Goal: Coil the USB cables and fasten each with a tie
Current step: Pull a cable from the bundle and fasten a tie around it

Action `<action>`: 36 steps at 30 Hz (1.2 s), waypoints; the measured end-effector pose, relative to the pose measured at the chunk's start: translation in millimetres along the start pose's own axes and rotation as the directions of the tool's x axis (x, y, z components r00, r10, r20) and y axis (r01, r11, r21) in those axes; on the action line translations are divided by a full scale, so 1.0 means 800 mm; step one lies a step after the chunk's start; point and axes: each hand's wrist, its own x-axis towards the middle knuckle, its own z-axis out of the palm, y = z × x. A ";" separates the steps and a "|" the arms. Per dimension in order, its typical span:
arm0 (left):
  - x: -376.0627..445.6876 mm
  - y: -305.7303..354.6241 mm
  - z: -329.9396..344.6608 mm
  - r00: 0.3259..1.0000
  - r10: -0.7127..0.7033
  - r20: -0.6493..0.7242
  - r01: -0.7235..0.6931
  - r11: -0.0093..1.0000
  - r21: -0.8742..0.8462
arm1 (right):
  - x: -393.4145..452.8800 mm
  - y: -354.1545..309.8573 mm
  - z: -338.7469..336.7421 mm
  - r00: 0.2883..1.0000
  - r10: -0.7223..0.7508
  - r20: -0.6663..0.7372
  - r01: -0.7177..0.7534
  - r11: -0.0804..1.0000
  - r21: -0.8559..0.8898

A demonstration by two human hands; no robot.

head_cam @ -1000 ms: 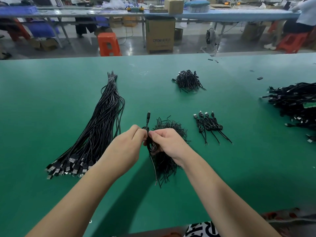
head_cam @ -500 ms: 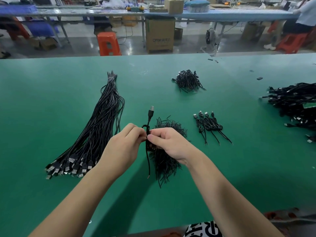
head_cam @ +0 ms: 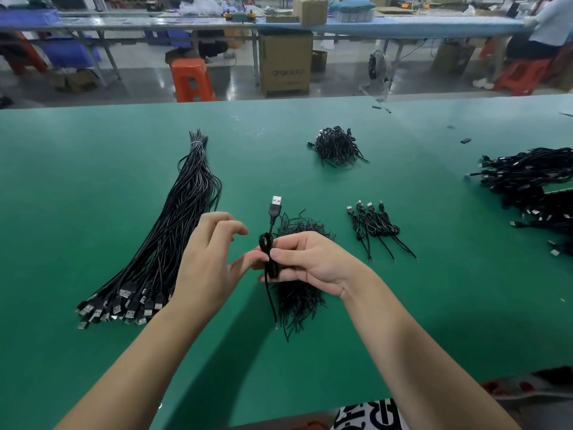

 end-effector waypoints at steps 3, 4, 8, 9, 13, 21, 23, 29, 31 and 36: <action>0.000 -0.001 0.008 1.000 -0.006 0.026 0.006 1.000 0.016 | 0.001 0.000 -0.006 0.995 0.027 -0.098 -0.026 1.000 0.008; 0.000 -0.004 0.013 0.999 -0.017 0.036 0.016 1.000 0.021 | 0.001 0.001 -0.009 0.990 0.037 -0.136 -0.036 0.999 0.009; -0.005 -0.031 0.041 0.973 -0.212 0.088 0.203 0.974 0.100 | 0.001 -0.004 -0.028 0.933 0.067 -0.353 -0.091 0.994 -0.054; -0.008 -0.042 0.052 0.945 -0.303 0.123 0.283 0.946 0.157 | 0.000 -0.008 -0.035 0.908 0.060 -0.415 -0.113 0.988 -0.105; -0.033 -0.086 0.096 0.693 -0.603 0.394 0.366 0.766 0.529 | -0.007 -0.026 -0.071 0.823 0.007 -0.568 -0.177 0.953 -0.245; -0.070 -0.103 0.132 0.724 -0.592 0.354 0.260 0.710 0.655 | -0.011 -0.074 -0.197 0.564 -0.156 -0.811 -0.573 0.633 -0.520; -0.073 -0.102 0.131 0.749 -0.571 0.336 0.262 0.721 0.642 | -0.004 -0.087 -0.228 0.517 -0.166 -0.840 -0.693 0.494 -0.524; -0.076 -0.101 0.130 0.783 -0.536 0.316 0.266 0.748 0.608 | 0.015 -0.090 -0.285 0.410 -0.150 -0.899 -0.846 0.305 -0.437; -0.075 -0.102 0.131 0.789 -0.533 0.305 0.276 0.751 0.600 | 0.018 -0.080 -0.294 0.387 -0.137 -0.912 -0.862 0.296 -0.411; -0.077 -0.103 0.132 0.787 -0.537 0.304 0.274 0.745 0.608 | 0.022 -0.059 -0.301 0.327 -0.155 -0.932 -0.889 0.284 -0.359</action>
